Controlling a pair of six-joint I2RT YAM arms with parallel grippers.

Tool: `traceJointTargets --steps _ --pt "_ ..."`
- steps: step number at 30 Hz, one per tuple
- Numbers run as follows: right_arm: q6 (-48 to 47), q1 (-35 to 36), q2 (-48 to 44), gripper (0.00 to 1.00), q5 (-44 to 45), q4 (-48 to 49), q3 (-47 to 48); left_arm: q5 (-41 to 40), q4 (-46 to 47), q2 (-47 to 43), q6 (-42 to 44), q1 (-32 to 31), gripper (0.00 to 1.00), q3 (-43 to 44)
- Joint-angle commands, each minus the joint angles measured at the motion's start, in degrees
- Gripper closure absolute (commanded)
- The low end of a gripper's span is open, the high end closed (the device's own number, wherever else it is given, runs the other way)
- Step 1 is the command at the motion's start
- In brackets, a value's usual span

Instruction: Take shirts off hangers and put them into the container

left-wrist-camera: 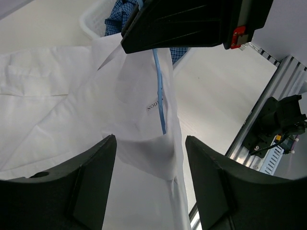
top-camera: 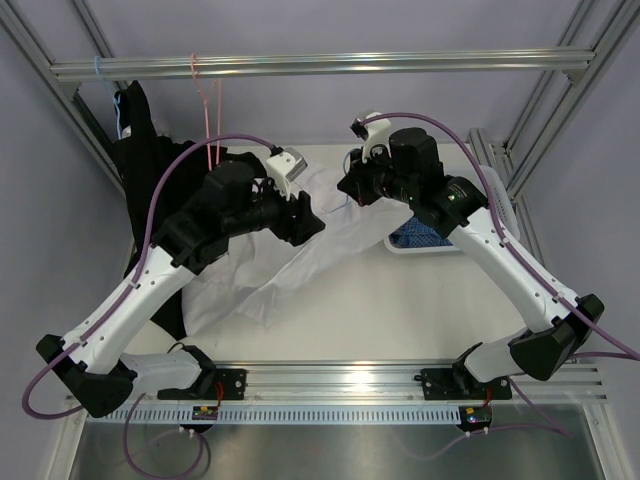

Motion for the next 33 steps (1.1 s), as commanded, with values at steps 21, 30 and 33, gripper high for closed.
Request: traceJointTargets --steps 21,30,33 --pt "-0.1 0.7 0.7 1.0 16.0 3.2 0.6 -2.0 -3.7 -4.4 0.3 0.1 1.0 1.8" --pt "4.3 -4.2 3.5 1.0 12.8 1.1 6.2 -16.8 -12.8 -16.9 2.1 0.2 1.0 -4.7" --pt "6.2 -6.4 3.9 1.0 12.3 0.3 8.7 -18.6 -13.5 -20.9 -0.1 0.1 1.0 -7.6"
